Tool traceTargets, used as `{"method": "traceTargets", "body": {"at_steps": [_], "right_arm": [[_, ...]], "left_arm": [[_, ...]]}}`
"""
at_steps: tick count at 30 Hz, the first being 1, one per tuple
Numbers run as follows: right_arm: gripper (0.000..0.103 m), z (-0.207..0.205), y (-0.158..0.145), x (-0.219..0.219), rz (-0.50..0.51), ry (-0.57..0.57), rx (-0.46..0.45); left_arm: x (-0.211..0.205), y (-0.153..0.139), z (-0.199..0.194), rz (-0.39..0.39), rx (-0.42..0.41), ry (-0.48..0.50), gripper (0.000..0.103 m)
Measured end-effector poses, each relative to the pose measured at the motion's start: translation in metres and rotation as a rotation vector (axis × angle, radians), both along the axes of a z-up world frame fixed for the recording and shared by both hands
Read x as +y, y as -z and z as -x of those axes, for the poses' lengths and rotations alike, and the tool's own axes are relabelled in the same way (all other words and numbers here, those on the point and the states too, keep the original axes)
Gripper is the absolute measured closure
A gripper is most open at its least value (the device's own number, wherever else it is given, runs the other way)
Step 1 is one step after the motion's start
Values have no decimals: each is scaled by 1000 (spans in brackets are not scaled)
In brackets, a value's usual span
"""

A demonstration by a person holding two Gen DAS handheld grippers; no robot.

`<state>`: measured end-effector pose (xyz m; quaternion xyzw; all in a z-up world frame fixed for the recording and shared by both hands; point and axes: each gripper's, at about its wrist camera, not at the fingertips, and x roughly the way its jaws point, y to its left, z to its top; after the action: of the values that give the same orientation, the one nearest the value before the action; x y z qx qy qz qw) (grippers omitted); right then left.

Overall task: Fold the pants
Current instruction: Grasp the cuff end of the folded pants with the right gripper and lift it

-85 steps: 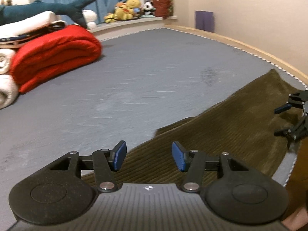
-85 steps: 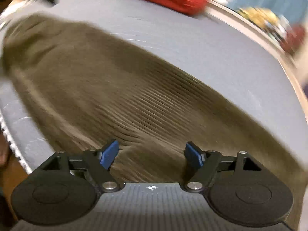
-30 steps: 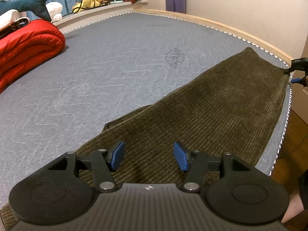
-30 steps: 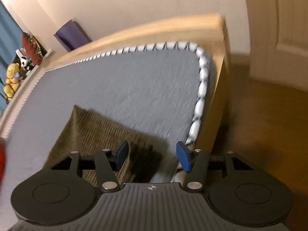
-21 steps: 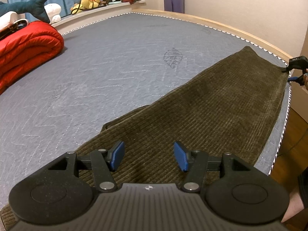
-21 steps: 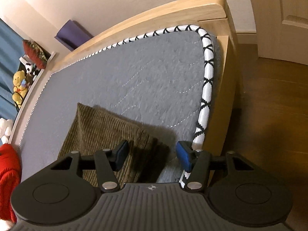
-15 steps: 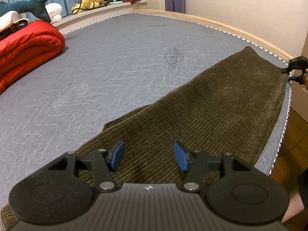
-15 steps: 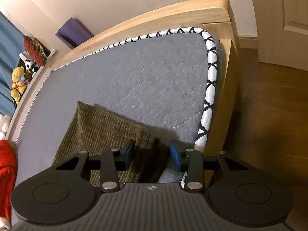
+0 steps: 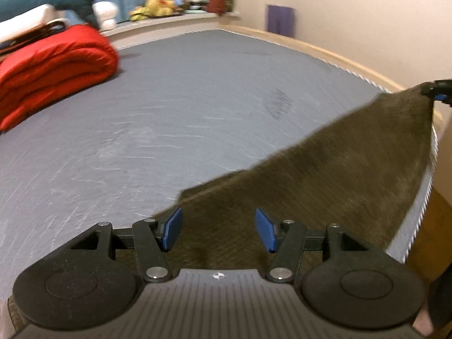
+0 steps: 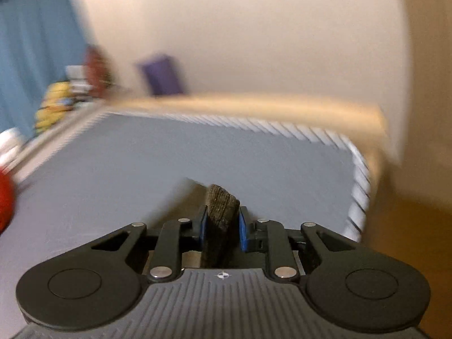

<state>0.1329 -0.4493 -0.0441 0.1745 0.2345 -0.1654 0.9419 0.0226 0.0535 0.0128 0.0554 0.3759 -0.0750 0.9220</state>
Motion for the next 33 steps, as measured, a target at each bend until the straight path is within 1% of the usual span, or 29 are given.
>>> {"method": "traceTargets", "body": {"at_steps": [2,3,4,5,6,7,8,9,11,12,13,14,16,17,18,20,21,22,23,24,25,27,29,33], "right_arm": [[81,11,-26,68,146,-147,-76],[81,19,-34,102,210,-226,-109],[81,30,-39,139,275,-321,-142],[81,45,-40,182,348,-440,-173],[81,60,-36,220,419,-548,-189],[81,77,-27,257,494,-663,-196],[80,99,-12,296,575,-803,-191],[80,119,5,326,646,-933,-170],[78,161,49,375,800,-1199,-104],[78,181,69,390,861,-1299,-87],[75,198,85,399,908,-1380,-76],[73,214,97,405,954,-1429,-81],[71,232,106,407,1049,-1395,-148],[70,233,102,405,1041,-1411,-155],[69,230,95,401,995,-1418,-153],[69,222,75,393,845,-1426,-140],[68,218,66,389,788,-1421,-136],[65,214,60,385,742,-1414,-133],[64,210,56,384,710,-1406,-127],[63,209,56,380,692,-1399,-123],[63,205,55,378,682,-1393,-120],[63,201,52,372,650,-1382,-127],[63,202,46,363,593,-1375,-137],[61,193,30,346,471,-1316,-193]], "left_arm": [[17,-4,0,16,-12,-57,41],[25,-6,1,22,-17,-82,41],[35,-7,2,30,-20,-112,41],[43,-7,3,36,-20,-136,41],[51,-7,3,42,-16,-157,41],[59,-6,3,47,-8,-178,41],[67,-5,3,51,3,-194,41],[73,-3,4,54,12,-208,41],[81,0,4,57,31,-227,41],[84,1,5,60,39,-231,41],[86,1,5,65,44,-233,41],[88,2,5,71,48,-232,41],[86,2,3,83,55,-220,40],[85,2,1,92,60,-213,40],[82,4,-3,103,66,-206,40],[77,8,-9,138,85,-191,41],[73,10,-12,162,96,-184,41],[70,14,-15,192,108,-177,44],[68,17,-19,230,122,-167,56],[65,20,-22,261,132,-158,64],[62,24,-27,291,143,-147,74],[57,28,-35,314,144,-138,75],[52,30,-43,328,135,-127,75],[46,30,-57,362,121,-120,74]]}}
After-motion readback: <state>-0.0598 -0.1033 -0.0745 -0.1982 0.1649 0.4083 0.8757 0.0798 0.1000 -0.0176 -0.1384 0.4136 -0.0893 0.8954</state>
